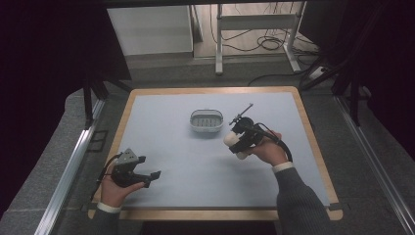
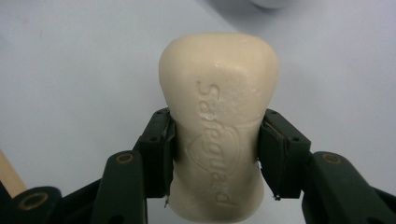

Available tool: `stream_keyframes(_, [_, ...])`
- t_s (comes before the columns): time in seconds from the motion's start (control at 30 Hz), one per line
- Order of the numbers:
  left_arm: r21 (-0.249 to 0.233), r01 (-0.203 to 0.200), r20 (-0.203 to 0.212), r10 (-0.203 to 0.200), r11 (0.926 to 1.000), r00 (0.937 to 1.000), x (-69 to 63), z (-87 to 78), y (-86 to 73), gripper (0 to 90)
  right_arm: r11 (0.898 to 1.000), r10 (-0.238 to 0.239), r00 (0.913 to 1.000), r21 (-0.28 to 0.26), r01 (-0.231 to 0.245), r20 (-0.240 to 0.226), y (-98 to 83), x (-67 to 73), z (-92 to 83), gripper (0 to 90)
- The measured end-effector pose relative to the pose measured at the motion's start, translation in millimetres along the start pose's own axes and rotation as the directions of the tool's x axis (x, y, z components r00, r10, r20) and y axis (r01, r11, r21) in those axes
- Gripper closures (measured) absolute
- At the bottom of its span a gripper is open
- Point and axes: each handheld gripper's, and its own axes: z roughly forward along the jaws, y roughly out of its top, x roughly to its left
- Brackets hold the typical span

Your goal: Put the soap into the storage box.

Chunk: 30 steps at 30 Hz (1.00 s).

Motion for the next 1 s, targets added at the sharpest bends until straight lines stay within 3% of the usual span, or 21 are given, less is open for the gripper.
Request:
stream_keyframes(0.33, [0.003,-0.005,0.001,0.005,1.0000,1.0000,0.6,1.0,0.0,12.9,1.000,-0.001,0.9998,-0.018,0.000,-0.018,22.1,-17.0,4.8,49.8])
stream_keyframes(0.7, [0.003,-0.005,0.009,0.005,1.0000,0.9999,0.9,1.5,0.3,12.9,1.000,-0.028,0.9995,0.005,0.028,-0.012,40.2,-17.6,10.2,49.7])
stream_keyframes(1.0, [0.001,-0.006,0.011,0.006,1.0000,0.9999,0.5,1.2,0.1,12.9,1.000,-0.023,0.9997,0.002,0.023,-0.009,52.2,-20.9,11.7,49.7])
